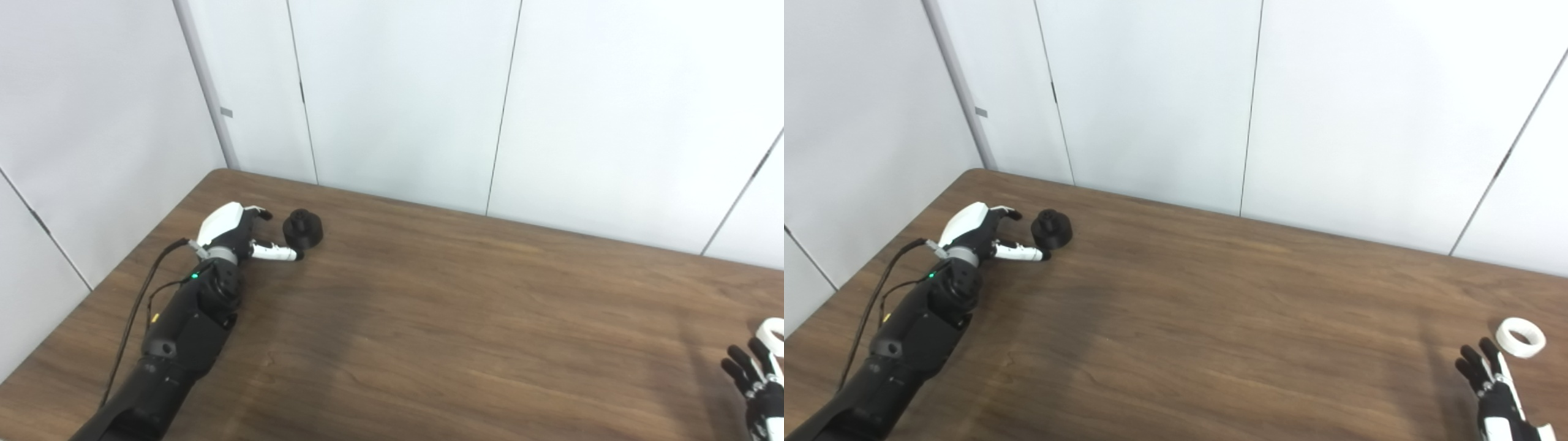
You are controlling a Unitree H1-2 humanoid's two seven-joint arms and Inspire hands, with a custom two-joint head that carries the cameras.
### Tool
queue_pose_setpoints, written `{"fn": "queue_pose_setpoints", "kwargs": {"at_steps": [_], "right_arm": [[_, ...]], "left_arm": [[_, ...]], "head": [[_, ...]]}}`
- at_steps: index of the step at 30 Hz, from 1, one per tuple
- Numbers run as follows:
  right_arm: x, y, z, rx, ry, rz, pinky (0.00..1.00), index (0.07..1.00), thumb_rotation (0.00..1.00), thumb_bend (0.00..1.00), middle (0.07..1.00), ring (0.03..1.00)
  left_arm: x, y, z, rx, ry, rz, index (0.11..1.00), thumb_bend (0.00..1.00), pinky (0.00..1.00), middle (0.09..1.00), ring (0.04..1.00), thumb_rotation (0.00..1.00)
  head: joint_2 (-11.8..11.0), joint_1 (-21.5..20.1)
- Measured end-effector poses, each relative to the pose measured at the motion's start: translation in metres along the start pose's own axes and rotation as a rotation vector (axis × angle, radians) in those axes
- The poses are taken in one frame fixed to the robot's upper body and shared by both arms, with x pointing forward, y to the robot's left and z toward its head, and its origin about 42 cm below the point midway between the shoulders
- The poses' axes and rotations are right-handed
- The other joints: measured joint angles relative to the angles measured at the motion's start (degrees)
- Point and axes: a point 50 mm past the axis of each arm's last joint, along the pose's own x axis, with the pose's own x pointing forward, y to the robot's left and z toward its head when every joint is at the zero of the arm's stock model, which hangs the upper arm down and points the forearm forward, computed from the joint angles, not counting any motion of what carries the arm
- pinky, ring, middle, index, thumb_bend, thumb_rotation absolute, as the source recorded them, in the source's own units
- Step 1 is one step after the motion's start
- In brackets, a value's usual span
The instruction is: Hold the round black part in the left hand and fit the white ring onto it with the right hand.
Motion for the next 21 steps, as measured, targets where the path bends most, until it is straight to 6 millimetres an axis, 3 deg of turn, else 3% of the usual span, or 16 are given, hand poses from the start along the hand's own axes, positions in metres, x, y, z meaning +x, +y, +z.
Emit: {"fn": "queue_pose_setpoints", "kwargs": {"at_steps": [14,21], "right_arm": [[-0.003,0.002,0.001,-0.021,0.007,0.001,1.00,0.970,1.00,0.55,0.932,0.925],[-0.005,0.004,0.001,-0.016,0.013,-0.004,1.00,0.970,1.00,0.54,0.929,0.917]], "left_arm": [[0.011,-0.002,0.011,0.003,-0.008,-0.019,0.807,1.00,1.00,0.937,0.994,0.33],[0.016,-0.007,0.023,-0.010,-0.017,-0.031,0.805,1.00,1.00,0.940,0.996,0.33]], "head": [[0.26,-1.05],[0.26,-1.23]]}}
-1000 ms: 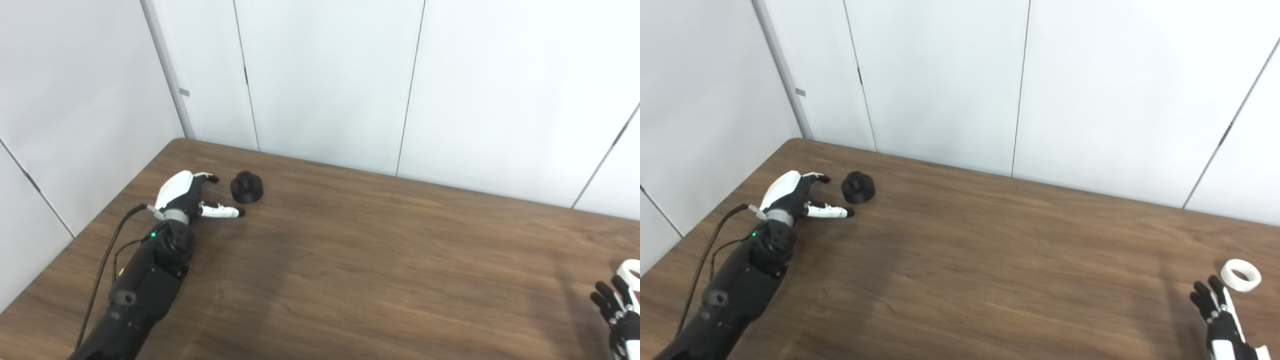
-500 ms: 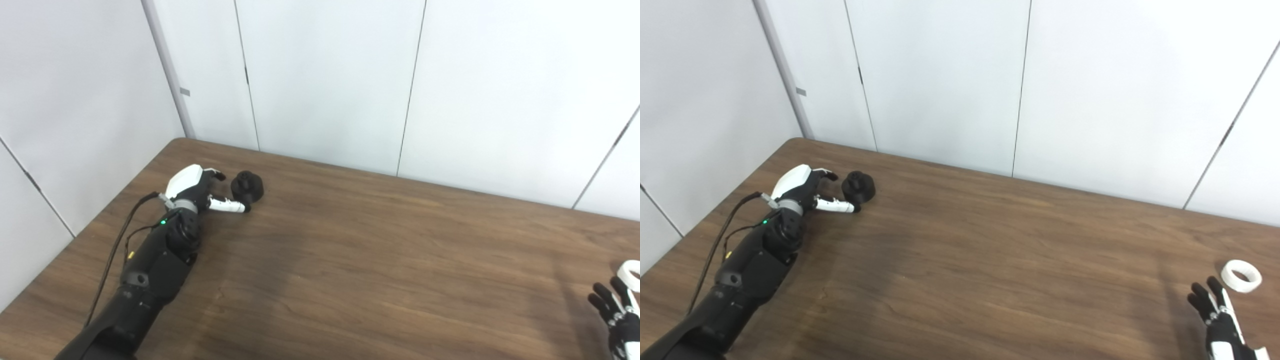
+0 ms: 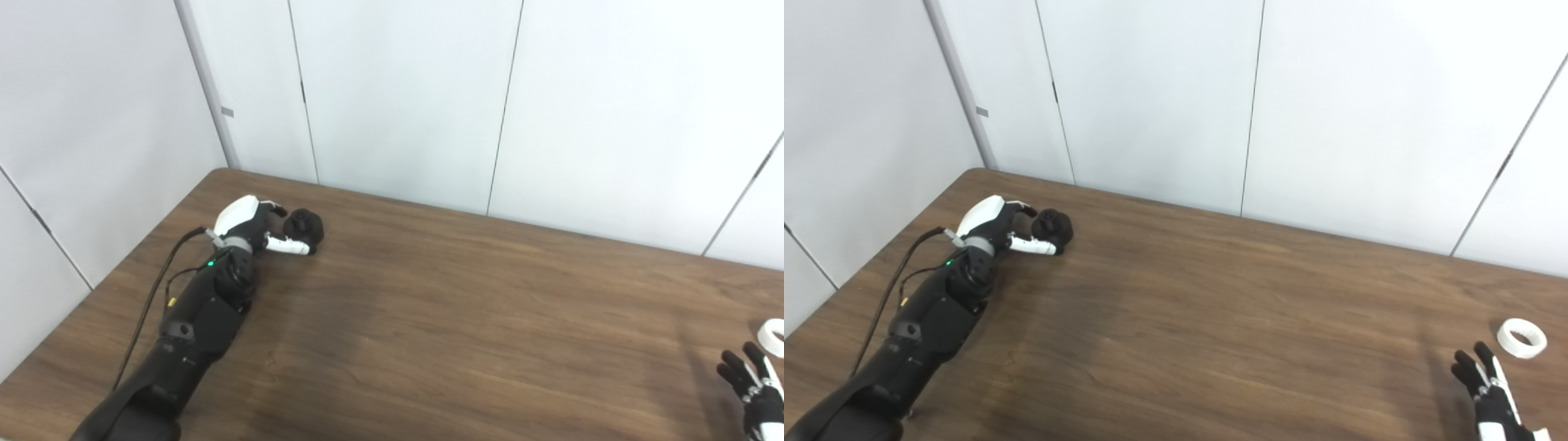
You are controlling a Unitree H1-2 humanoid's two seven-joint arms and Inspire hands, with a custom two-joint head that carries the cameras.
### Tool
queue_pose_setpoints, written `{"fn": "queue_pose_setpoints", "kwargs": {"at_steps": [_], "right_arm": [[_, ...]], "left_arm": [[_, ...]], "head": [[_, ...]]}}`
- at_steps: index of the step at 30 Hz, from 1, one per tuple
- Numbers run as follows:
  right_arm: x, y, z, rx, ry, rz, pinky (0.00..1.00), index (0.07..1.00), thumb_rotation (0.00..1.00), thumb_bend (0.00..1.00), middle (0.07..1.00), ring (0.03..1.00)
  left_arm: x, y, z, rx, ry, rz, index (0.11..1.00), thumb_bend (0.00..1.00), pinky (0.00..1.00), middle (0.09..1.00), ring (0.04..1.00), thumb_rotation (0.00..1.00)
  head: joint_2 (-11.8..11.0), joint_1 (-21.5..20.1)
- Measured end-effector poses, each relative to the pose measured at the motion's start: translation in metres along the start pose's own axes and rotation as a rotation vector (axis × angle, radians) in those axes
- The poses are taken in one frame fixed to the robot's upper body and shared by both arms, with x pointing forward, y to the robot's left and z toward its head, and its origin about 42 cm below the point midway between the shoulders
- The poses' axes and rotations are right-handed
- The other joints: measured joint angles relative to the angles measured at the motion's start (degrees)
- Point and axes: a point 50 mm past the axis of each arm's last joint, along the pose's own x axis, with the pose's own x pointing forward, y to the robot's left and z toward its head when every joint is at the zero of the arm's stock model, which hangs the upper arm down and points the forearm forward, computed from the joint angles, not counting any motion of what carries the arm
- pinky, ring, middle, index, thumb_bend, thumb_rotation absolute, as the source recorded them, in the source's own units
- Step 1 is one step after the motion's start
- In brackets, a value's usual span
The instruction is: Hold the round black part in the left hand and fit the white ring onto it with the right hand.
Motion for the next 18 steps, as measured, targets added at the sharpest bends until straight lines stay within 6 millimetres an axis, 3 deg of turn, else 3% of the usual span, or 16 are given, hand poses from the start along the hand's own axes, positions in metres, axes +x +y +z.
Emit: {"fn": "queue_pose_setpoints", "kwargs": {"at_steps": [18], "right_arm": [[-0.0001,-0.0002,0.0001,0.001,-0.004,-0.002,0.96,0.956,1.00,0.54,0.913,0.894]], "left_arm": [[0.0033,0.0006,0.0057,-0.006,-0.003,-0.001,0.799,0.96,1.00,0.937,1.000,0.32]], "head": [[0.00,-0.35]]}}
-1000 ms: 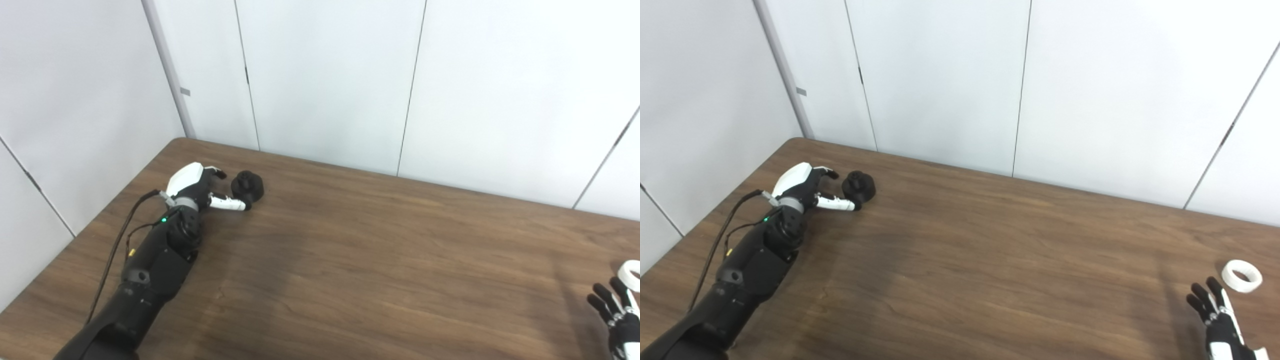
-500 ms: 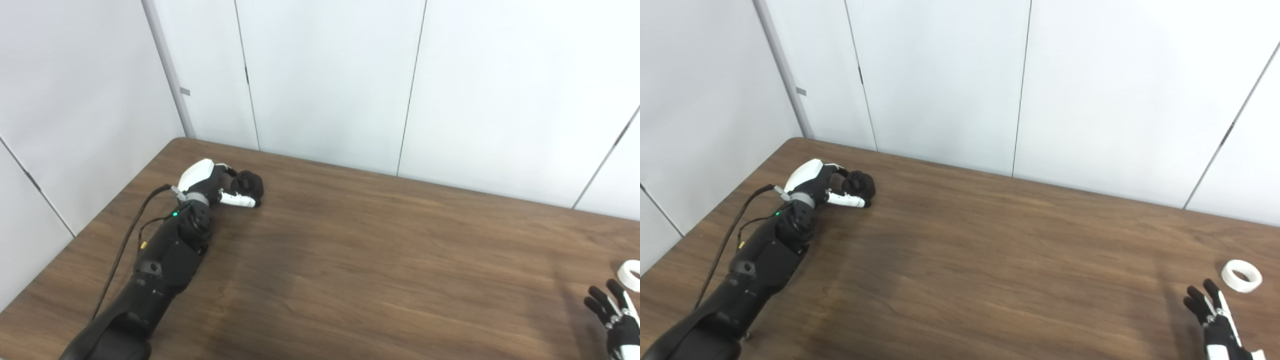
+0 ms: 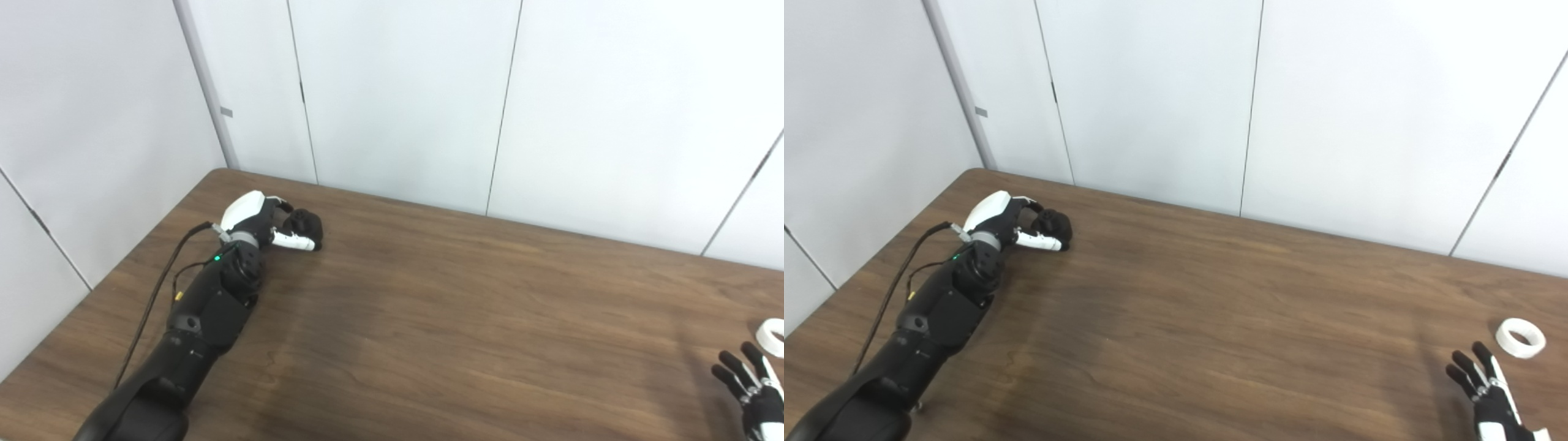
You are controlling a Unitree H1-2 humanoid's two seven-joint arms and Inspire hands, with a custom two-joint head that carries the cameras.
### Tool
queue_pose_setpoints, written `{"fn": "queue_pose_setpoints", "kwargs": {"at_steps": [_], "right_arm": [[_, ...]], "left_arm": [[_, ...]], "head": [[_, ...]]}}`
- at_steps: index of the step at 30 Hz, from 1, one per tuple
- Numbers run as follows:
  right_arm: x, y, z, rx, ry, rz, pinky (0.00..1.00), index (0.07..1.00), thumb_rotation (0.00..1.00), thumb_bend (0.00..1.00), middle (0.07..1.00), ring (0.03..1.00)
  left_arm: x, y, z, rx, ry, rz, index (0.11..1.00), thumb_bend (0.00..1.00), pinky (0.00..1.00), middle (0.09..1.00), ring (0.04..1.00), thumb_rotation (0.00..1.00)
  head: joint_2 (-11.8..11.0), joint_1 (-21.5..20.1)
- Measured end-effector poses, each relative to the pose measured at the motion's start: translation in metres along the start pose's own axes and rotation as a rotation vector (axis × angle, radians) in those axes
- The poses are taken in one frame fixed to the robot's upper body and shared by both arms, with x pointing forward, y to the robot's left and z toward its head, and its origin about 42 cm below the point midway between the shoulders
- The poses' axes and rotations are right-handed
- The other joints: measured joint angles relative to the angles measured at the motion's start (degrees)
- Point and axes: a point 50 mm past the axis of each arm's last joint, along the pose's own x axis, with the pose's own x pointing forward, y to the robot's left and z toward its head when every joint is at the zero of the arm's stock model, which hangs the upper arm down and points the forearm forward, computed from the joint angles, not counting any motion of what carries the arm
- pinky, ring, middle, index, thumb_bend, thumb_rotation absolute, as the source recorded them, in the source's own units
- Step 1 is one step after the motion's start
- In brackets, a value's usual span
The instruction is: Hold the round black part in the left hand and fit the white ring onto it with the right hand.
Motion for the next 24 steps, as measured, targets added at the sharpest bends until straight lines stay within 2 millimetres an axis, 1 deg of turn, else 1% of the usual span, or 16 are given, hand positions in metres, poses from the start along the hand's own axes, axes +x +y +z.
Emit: {"fn": "queue_pose_setpoints", "kwargs": {"at_steps": [14,22,24], "right_arm": [[-0.0001,-0.0004,-0.0001,0.002,0.000,-0.002,0.97,0.955,1.00,0.55,0.910,0.891],[-0.0001,-0.0003,-0.0001,-0.002,0.000,-0.001,0.97,0.950,1.00,0.56,0.909,0.888],[-0.0001,-0.0001,-0.0001,-0.007,0.001,-0.001,0.95,0.949,1.00,0.57,0.908,0.888]], "left_arm": [[-0.0002,-0.0040,-0.0004,0.017,0.014,-0.010,0.784,0.92,1.00,0.922,0.995,0.29],[-0.0001,-0.0043,-0.0007,0.018,0.016,-0.012,0.778,0.93,1.00,0.924,0.998,0.29],[-0.0001,-0.0044,-0.0007,0.018,0.016,-0.012,0.776,0.93,1.00,0.924,0.996,0.29]], "head": [[0.26,0.09],[0.44,-0.44],[0.44,-0.44]]}}
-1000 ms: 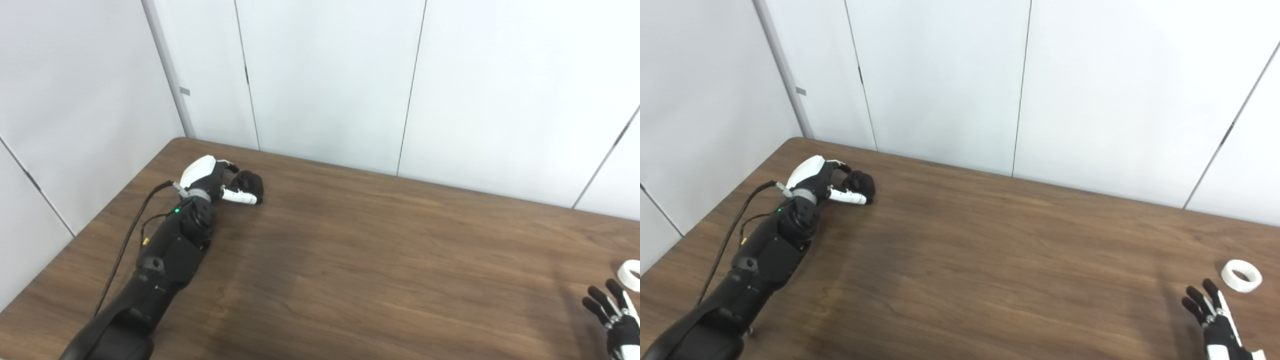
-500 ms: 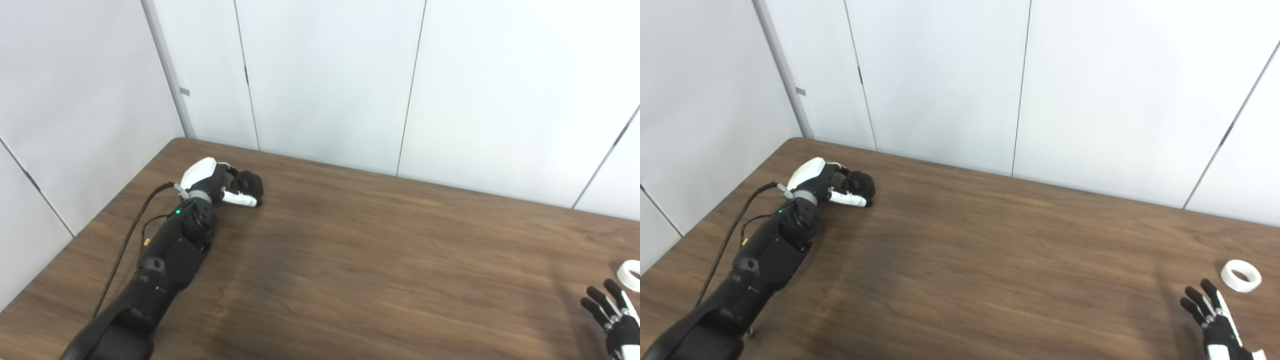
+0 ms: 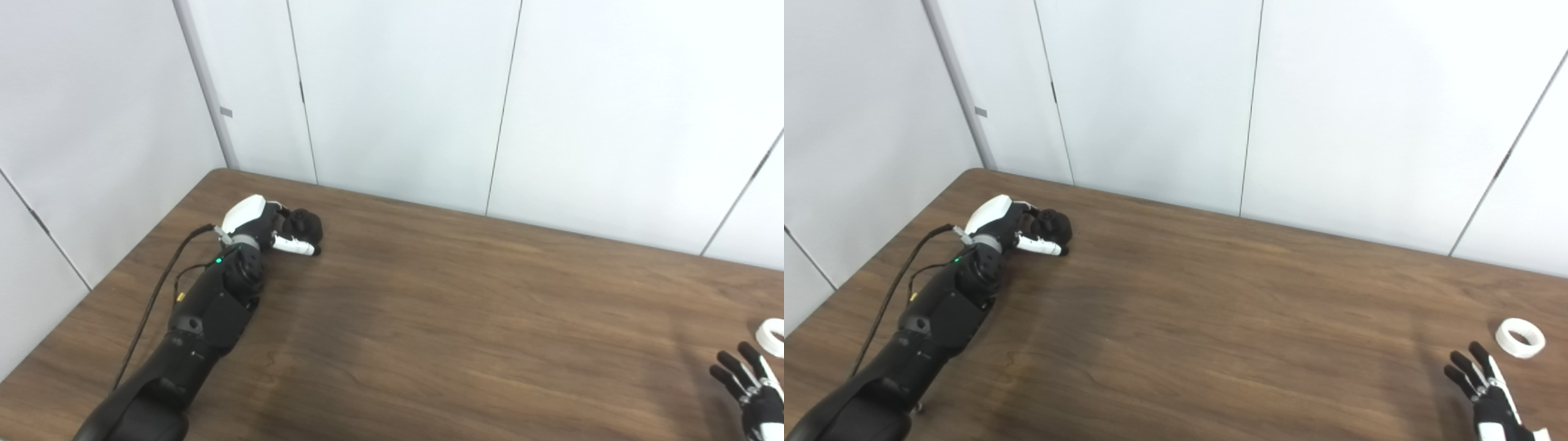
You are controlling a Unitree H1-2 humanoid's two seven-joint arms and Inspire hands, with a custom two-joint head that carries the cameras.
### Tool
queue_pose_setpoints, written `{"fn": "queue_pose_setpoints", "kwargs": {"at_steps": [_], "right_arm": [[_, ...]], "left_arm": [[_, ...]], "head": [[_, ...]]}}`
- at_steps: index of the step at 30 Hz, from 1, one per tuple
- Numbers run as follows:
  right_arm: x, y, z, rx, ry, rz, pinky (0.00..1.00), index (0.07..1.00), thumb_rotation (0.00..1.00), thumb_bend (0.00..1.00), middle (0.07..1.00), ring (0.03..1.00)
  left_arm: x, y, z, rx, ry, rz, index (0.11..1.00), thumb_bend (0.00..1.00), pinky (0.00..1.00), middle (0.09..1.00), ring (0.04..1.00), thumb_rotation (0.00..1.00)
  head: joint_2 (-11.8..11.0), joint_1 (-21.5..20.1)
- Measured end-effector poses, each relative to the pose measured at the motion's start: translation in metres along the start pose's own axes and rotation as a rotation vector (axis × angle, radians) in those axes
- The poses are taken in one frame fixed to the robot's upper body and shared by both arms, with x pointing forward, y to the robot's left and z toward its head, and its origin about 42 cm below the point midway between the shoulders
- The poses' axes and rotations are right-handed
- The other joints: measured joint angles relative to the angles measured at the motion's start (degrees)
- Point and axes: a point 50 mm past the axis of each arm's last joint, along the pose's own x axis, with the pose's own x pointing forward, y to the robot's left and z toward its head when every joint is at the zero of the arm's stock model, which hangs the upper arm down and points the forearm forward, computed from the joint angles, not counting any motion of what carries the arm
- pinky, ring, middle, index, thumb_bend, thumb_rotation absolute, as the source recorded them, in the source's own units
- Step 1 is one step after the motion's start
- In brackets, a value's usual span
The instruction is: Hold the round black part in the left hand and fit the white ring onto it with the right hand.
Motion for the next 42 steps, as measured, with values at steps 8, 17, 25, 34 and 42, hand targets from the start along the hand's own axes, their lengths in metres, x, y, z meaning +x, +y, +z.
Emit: {"fn": "queue_pose_setpoints", "kwargs": {"at_steps": [8,17,25,34,42], "right_arm": [[-0.0001,0.0001,0.0000,-0.003,0.001,0.001,0.96,0.951,1.00,0.59,0.910,0.885],[-0.0002,0.0002,0.0000,-0.004,0.001,0.000,0.95,0.939,1.00,0.58,0.900,0.880],[-0.0002,0.0001,0.0000,-0.004,0.001,0.000,0.95,0.944,1.00,0.58,0.898,0.876],[-0.0004,0.0005,-0.0002,-0.022,0.005,0.003,0.95,0.944,1.00,0.59,0.905,0.883],[-0.0006,0.0004,-0.0001,-0.017,0.004,0.001,0.95,0.948,1.00,0.59,0.906,0.882]], "left_arm": [[0.0013,-0.0010,0.0000,0.005,0.004,-0.003,0.772,0.91,1.00,0.913,0.986,0.28],[0.0017,-0.0008,0.0005,0.000,0.004,-0.003,0.783,0.91,1.00,0.916,0.986,0.27],[0.0017,-0.0011,0.0007,-0.015,0.004,-0.006,0.746,0.88,1.00,0.910,0.983,0.25],[0.0031,-0.0012,0.0003,-0.094,-0.026,0.000,0.487,0.53,1.00,0.830,0.918,0.05],[0.0021,-0.0046,0.0027,-0.112,-0.050,0.009,0.483,0.52,0.97,0.796,0.890,0.05]], "head": [[0.00,-0.09],[0.18,-0.26],[0.18,-0.26],[0.26,-0.18],[0.26,-0.18]]}}
